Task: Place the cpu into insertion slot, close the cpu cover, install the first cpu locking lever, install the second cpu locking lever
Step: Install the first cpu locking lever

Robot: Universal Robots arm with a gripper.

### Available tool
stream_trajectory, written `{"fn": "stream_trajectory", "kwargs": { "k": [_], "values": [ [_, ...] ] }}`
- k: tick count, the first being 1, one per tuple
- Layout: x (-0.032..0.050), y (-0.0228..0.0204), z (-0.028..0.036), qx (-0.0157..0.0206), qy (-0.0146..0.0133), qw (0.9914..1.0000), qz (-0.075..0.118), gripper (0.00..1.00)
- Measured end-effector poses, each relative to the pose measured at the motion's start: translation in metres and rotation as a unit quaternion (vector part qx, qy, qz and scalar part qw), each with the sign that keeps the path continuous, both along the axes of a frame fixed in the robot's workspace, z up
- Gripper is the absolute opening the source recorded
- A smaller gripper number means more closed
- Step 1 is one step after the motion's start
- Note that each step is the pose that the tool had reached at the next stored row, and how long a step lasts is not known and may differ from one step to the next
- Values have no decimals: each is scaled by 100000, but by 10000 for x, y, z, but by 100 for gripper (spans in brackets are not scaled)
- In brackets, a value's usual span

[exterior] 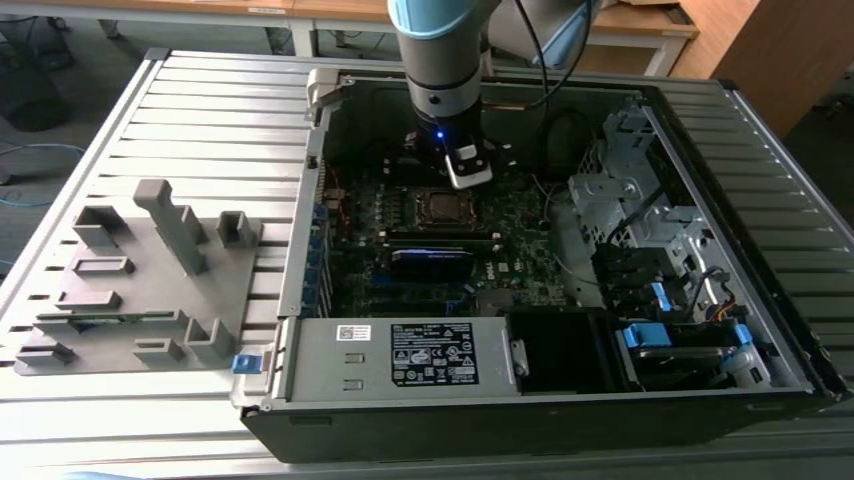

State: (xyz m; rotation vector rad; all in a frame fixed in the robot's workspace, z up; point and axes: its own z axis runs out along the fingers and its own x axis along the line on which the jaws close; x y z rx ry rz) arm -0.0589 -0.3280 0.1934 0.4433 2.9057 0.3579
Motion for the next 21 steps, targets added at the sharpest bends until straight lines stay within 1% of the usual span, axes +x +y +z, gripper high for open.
{"fn": "stream_trajectory", "kwargs": {
  "k": [1,4,5,6,8,16,18,21],
  "values": [
    [0,-1,0,337,-10,99999,9,10],
    [1,1,-1,1523,-59,99988,-2,10],
    [0,0,-1,1803,-66,99984,-4,10],
    [0,1,-1,1937,-66,99981,-10,10],
    [0,1,-1,1994,-68,99980,-14,10],
    [1,-1,-1,1999,-68,99980,-7,10],
    [2,-11,-1,1994,-67,99980,0,10],
    [3,-37,-1,2004,-67,99980,-3,10]
  ]
}}
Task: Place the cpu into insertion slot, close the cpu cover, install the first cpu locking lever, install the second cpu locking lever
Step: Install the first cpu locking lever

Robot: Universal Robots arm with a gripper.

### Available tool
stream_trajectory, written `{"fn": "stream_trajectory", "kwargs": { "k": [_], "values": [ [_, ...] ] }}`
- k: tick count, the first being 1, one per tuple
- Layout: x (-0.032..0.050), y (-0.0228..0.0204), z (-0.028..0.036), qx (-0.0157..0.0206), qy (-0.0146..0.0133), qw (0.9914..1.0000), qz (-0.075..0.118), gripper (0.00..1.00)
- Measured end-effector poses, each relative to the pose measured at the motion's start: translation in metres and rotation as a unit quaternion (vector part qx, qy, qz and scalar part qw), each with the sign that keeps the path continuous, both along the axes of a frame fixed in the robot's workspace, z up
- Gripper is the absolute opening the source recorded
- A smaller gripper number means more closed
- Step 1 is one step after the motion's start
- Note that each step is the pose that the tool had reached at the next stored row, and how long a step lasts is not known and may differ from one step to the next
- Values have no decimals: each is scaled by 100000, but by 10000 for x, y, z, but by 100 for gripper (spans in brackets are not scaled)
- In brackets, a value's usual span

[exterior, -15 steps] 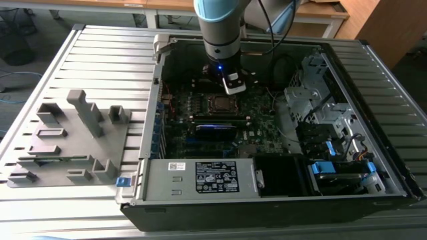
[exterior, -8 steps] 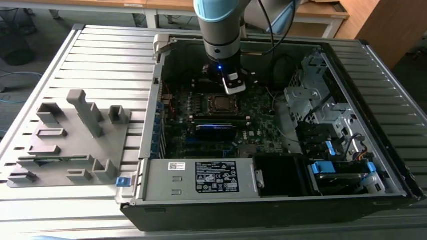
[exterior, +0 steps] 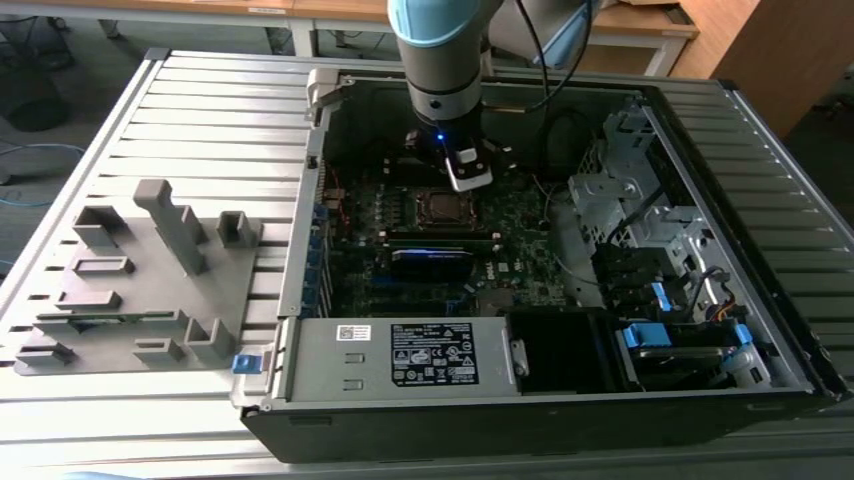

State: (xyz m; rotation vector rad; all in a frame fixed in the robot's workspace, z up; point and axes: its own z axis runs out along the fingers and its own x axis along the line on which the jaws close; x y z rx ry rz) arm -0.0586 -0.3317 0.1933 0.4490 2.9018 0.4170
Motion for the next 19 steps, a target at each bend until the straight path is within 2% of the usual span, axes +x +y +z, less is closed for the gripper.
{"fn": "stream_trajectory", "kwargs": {
  "k": [6,19],
  "values": [
    [1,-46,0,-6,2,100000,-4,10],
    [3,-65,-5,-12,3,100000,-27,10]
  ]
}}
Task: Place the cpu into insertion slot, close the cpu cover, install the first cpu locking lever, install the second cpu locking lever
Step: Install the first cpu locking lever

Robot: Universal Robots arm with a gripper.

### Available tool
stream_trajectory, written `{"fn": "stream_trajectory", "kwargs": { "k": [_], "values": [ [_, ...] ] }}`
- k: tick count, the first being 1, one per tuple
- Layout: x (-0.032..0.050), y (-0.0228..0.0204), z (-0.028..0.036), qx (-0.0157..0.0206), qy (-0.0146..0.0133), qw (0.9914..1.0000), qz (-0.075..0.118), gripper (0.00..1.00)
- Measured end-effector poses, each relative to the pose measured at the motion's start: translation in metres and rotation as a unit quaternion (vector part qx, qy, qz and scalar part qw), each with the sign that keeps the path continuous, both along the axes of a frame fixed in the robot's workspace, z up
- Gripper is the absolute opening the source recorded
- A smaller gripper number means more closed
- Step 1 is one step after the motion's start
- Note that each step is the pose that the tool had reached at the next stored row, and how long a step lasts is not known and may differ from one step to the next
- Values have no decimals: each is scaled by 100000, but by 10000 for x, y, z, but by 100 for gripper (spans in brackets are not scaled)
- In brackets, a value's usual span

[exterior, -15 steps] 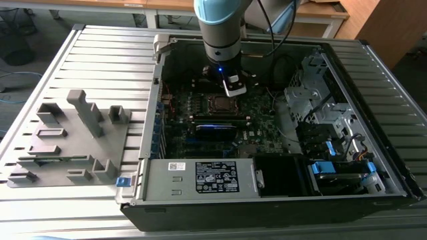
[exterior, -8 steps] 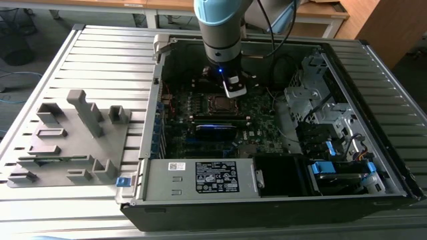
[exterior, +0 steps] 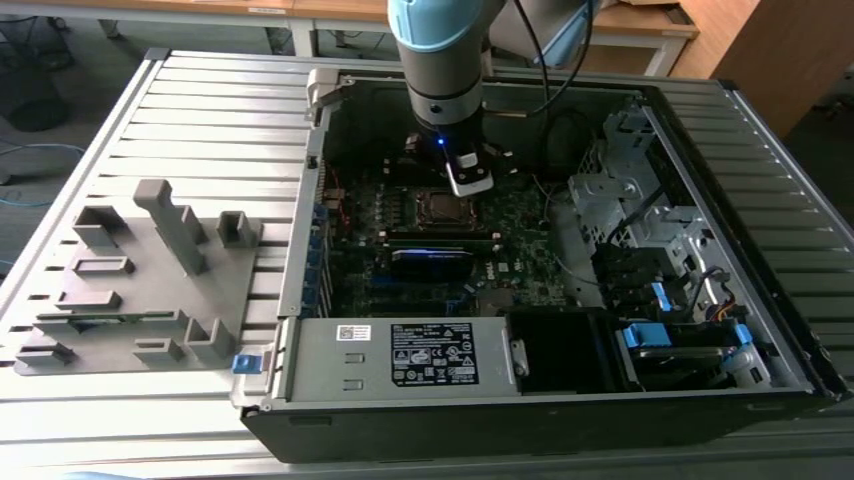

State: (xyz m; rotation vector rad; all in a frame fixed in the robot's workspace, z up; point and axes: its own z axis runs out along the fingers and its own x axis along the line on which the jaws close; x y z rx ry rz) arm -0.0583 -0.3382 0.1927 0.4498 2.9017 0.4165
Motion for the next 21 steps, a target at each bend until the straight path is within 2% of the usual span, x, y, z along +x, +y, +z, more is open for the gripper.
{"fn": "stream_trajectory", "kwargs": {
  "k": [21],
  "values": [
    [4,65,30,-5,1,99999,-411,10]
  ]
}}
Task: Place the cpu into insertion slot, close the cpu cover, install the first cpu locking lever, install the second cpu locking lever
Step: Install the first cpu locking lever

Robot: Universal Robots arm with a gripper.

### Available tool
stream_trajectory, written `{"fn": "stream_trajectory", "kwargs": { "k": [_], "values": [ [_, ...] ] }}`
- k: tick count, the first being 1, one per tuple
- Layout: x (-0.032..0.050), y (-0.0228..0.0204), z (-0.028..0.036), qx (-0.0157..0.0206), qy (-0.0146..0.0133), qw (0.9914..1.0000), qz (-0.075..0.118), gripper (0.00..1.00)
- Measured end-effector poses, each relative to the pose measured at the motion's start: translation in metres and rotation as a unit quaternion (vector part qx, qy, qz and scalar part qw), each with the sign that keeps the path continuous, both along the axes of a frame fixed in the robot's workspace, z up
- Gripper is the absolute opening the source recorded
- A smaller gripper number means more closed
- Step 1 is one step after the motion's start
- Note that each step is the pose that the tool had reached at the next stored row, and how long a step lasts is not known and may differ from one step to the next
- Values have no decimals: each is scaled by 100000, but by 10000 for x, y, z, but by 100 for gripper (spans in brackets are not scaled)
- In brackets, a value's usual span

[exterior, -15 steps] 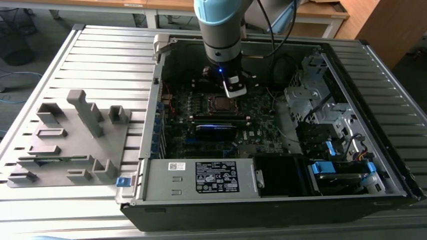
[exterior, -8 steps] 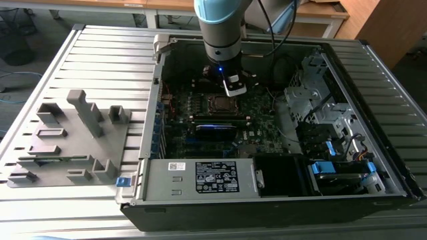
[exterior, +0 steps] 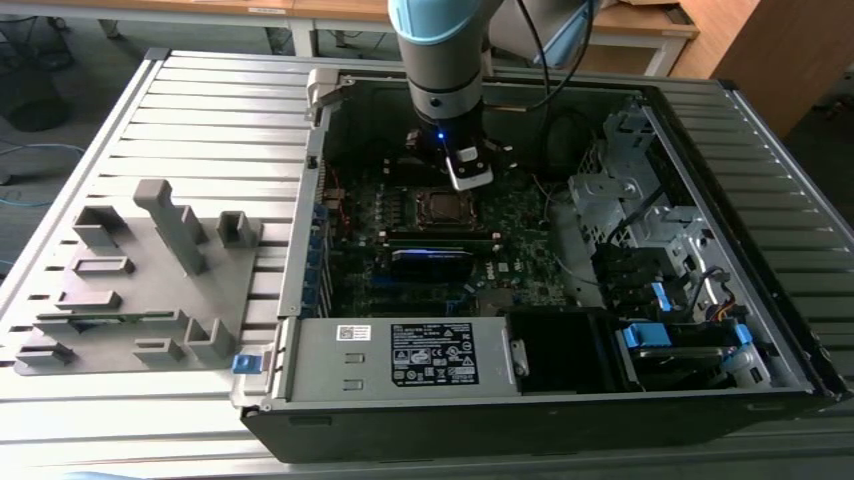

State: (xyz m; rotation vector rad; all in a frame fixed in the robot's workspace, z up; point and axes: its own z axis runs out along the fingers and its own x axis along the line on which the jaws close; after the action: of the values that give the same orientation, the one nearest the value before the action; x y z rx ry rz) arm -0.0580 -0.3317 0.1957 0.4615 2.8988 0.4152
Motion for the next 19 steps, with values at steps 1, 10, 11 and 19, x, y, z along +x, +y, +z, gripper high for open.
{"fn": "stream_trajectory", "kwargs": {
  "k": [1,10,11,19],
  "values": [
    [0,4,0,4,-4,100000,-17,10],
    [0,38,0,11,-4,100000,-113,10],
    [0,38,0,11,-5,100000,-110,10],
    [0,38,-1,1,-76,100000,-124,10]
  ]
}}
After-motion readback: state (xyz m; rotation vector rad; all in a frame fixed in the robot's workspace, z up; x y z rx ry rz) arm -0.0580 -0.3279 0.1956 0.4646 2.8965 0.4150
